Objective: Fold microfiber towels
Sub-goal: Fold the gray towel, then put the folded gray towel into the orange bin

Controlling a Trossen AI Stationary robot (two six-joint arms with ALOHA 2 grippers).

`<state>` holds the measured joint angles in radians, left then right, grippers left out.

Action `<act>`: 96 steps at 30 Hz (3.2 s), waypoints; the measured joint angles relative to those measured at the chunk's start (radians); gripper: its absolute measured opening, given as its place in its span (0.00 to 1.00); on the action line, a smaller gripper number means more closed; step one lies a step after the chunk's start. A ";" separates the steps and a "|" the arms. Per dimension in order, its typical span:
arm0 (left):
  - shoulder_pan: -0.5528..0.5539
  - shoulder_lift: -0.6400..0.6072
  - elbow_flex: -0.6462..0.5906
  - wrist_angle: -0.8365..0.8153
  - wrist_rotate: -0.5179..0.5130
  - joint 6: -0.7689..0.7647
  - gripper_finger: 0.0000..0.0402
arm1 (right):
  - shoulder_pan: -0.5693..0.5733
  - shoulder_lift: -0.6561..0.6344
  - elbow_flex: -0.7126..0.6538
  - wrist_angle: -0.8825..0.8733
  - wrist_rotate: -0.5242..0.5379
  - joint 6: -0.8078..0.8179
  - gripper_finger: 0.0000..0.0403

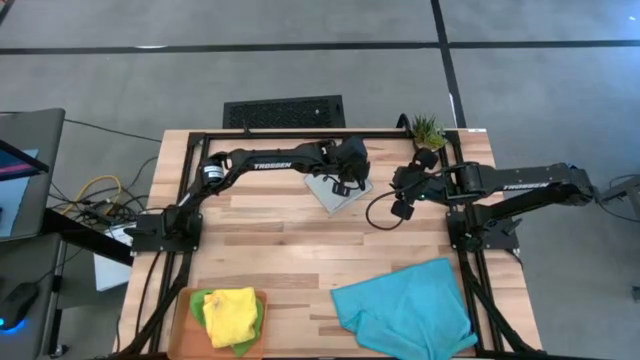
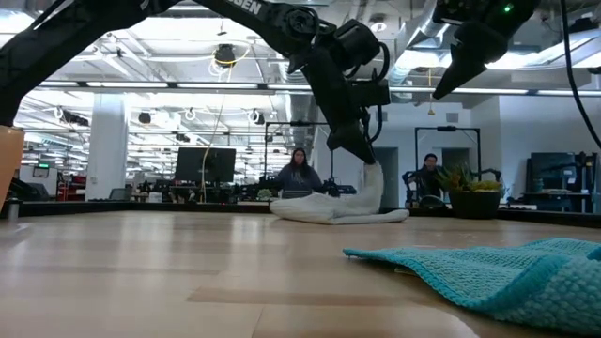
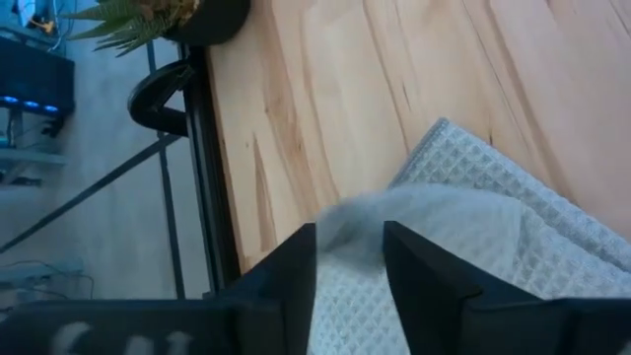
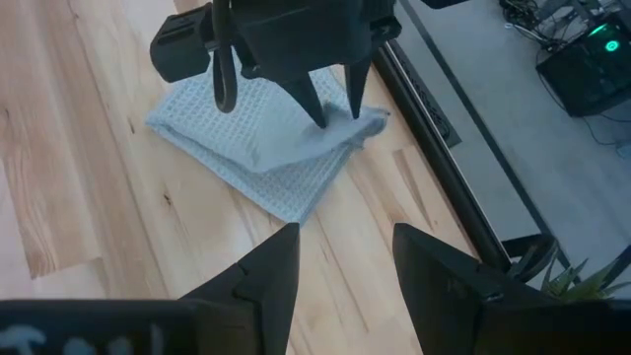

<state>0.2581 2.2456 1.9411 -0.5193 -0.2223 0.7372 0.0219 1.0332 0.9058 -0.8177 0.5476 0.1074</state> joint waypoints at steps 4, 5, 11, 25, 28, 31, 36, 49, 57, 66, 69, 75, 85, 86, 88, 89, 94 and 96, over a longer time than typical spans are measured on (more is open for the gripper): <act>-0.002 -0.001 0.000 0.002 -0.003 -0.017 0.33 | 0.000 0.000 0.000 0.000 0.000 0.006 0.47; -0.003 -0.001 0.000 -0.004 -0.007 -0.027 0.34 | 0.000 0.000 0.000 0.000 0.000 0.011 0.47; 0.016 -0.007 0.056 -0.240 0.046 -0.131 0.35 | 0.000 0.000 0.000 0.000 0.000 0.022 0.47; 0.113 -0.008 0.010 -0.625 0.464 -0.331 0.34 | -0.002 0.064 0.002 0.024 -0.073 -0.121 0.47; 0.108 -0.017 0.003 -0.654 0.468 -0.357 0.34 | -0.002 0.122 0.001 0.069 -0.109 -0.149 0.47; 0.106 -0.024 0.002 -0.684 0.473 -0.366 0.34 | -0.002 0.183 0.000 0.095 -0.108 -0.185 0.47; 0.093 -0.035 -0.015 -0.749 0.471 -0.335 0.34 | 0.004 0.232 0.000 0.114 -0.105 -0.165 0.47; 0.085 -0.374 -0.353 -0.604 0.264 -0.447 0.34 | 0.031 0.181 0.000 0.107 -0.101 -0.107 0.47; 0.064 -0.546 -0.742 -0.130 0.076 -0.379 0.34 | 0.030 0.182 0.001 0.118 -0.101 -0.112 0.47; 0.057 -0.542 -0.919 0.198 0.121 -0.183 0.34 | 0.030 0.182 0.001 0.131 -0.098 -0.107 0.47; 0.054 -0.543 -0.936 0.288 0.134 -0.145 0.34 | 0.030 0.182 0.001 0.143 -0.097 -0.107 0.47; 0.034 -0.527 -0.977 0.428 0.136 -0.088 0.34 | 0.030 0.182 0.001 0.146 -0.097 -0.107 0.47; -0.010 -0.379 -0.972 0.572 -0.045 0.017 0.34 | 0.030 0.182 0.000 0.146 -0.097 -0.107 0.47; -0.012 -0.377 -0.971 0.567 -0.046 0.018 0.34 | 0.028 0.182 0.000 0.145 -0.097 -0.107 0.47; -0.013 -0.363 -0.970 0.567 -0.027 0.019 0.34 | 0.028 0.182 0.000 0.146 -0.096 -0.107 0.47; -0.012 -0.362 -0.972 0.557 -0.014 0.019 0.34 | 0.028 0.182 0.000 0.145 -0.094 -0.107 0.47; 0.000 -0.359 -0.970 0.572 0.027 0.030 0.34 | 0.028 0.182 0.000 0.145 -0.090 -0.107 0.47; 0.006 -0.352 -0.970 0.585 0.039 0.030 0.34 | 0.028 0.182 0.000 0.145 -0.090 -0.107 0.47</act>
<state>0.2642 1.8936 0.9707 0.0657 -0.1835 0.7675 0.0498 1.2152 0.9062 -0.6724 0.4576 0.0002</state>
